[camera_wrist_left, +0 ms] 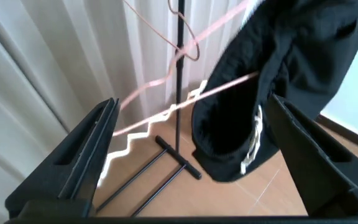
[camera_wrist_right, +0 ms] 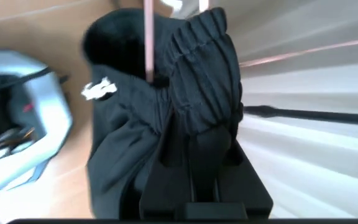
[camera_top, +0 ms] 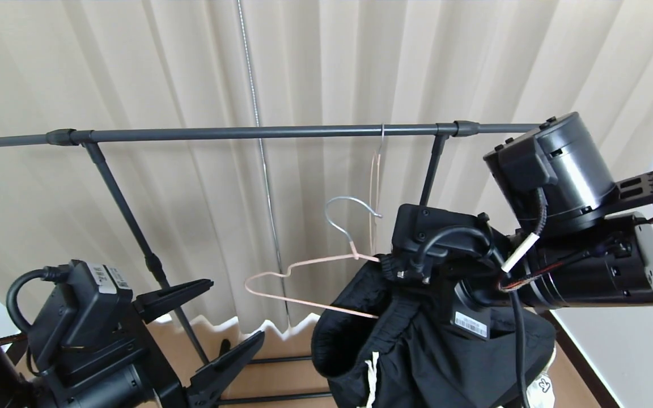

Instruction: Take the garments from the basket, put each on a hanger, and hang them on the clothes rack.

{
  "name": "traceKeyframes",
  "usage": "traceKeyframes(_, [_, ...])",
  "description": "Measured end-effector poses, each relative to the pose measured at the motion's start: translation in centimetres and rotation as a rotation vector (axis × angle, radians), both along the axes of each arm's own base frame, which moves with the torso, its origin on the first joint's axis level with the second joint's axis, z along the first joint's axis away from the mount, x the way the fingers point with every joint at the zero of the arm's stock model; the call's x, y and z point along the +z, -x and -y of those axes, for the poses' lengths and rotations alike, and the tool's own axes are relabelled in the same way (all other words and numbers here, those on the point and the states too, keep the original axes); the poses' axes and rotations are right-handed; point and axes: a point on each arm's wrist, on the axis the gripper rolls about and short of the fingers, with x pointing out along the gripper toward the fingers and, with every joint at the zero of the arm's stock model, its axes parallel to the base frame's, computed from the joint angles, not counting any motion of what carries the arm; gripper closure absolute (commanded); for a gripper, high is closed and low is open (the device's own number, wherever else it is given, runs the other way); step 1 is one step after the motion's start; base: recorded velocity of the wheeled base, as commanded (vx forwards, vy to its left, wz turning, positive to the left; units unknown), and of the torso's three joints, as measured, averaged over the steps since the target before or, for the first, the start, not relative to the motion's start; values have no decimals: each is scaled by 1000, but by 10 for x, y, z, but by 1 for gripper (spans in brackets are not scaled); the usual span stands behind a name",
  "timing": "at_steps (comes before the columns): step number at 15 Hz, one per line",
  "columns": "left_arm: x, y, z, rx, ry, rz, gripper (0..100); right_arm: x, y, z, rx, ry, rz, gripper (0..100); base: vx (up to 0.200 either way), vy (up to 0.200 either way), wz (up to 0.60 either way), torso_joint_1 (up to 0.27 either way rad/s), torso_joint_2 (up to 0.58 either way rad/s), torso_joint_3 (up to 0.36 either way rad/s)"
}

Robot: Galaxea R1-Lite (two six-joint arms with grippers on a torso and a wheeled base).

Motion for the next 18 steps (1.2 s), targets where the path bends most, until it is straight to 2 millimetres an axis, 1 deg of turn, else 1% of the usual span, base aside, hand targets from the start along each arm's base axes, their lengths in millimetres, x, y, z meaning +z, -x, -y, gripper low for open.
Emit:
traceKeyframes(3, [-14,-5,4,65,-90,-27,0,-9,5,-3,-48,-44,127,100,0,0,0,0,0,0])
traceKeyframes(6, [-30,-13,11,113,-158,-87,0,-16,9,-3,-49,-93,179,100,0,0,0,0,0,0])
traceKeyframes(8, [-42,-19,18,124,-186,-138,0,-17,9,-3,-50,-114,196,100,0,0,0,0,0,0])
traceKeyframes(13, [-61,-40,35,214,-136,-274,0,-11,12,0,-49,-146,223,100,0,0,0,0,0,0])
traceKeyframes(15, [-65,-52,44,268,-63,-325,0,-8,14,1,-48,-156,230,100,0,0,0,0,0,0])
traceKeyframes(18, [-67,-63,53,292,10,-371,0,-5,18,0,-38,-172,243,100,0,0,0,0,0,0])
